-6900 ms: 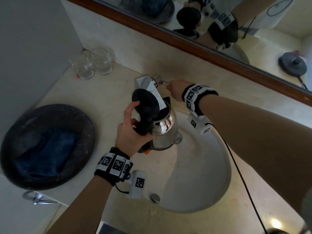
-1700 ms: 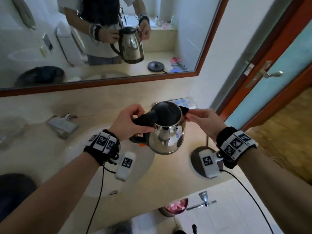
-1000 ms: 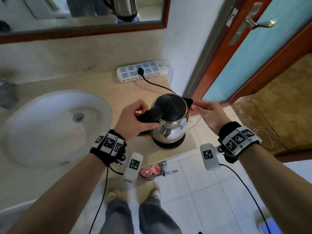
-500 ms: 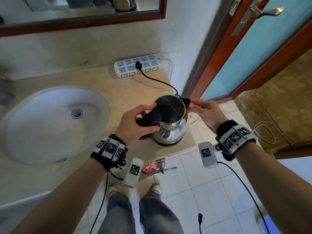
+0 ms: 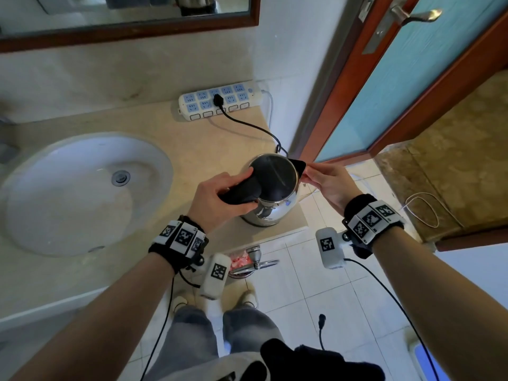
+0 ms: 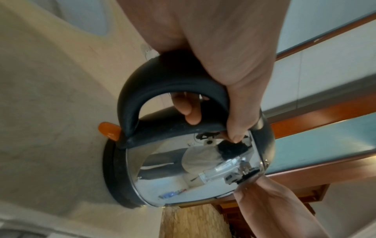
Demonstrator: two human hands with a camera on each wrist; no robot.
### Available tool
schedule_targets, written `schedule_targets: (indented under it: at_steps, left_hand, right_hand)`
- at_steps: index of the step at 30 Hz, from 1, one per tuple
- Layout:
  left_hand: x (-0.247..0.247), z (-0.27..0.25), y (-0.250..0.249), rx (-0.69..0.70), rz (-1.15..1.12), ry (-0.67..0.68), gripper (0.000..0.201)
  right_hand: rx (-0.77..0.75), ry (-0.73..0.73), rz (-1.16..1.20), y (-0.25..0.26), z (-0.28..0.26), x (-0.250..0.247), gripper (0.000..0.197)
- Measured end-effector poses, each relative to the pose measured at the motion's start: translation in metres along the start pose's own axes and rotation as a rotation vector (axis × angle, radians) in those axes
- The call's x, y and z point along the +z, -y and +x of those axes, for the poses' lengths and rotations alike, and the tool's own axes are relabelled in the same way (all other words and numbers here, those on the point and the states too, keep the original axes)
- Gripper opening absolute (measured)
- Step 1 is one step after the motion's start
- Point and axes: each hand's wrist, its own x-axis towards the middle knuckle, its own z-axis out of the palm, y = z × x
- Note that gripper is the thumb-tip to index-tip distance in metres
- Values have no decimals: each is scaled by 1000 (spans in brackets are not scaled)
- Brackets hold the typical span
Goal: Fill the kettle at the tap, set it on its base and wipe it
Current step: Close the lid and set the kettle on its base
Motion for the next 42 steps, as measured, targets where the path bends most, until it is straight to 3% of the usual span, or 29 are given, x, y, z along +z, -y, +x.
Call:
schedule_targets:
  at_steps: [6, 16, 21, 26, 31, 34, 38, 42]
  left_hand:
    - [-8, 7, -3, -174, -146, 9, 69]
    - [11, 16, -2, -95, 13, -62, 74]
    - [18, 18, 2, -64, 70, -55, 74]
    - [10, 23, 1, -71, 52, 14, 73]
    - [-13, 43, 4, -25, 104, 191, 71]
    - [-12, 43, 7, -15, 128, 174, 70]
    - [-18, 40, 6, -7, 185, 212, 75]
    - [-63, 27, 7, -6, 396, 236, 83]
  right_hand:
    - [-29, 21, -14, 16, -4, 15, 25]
    - [54, -32, 34, 17, 25, 11, 30]
    - [57, -18, 43, 7, 21, 4, 22]
    - [42, -23, 5, 4, 25, 2, 18]
    - [48, -41, -16, 2, 15, -1, 21]
    - [53, -48, -37, 1, 13, -1, 21]
    - [73, -63, -230, 12, 14, -4, 23]
    - [-115, -154, -538, 70, 14, 15, 33]
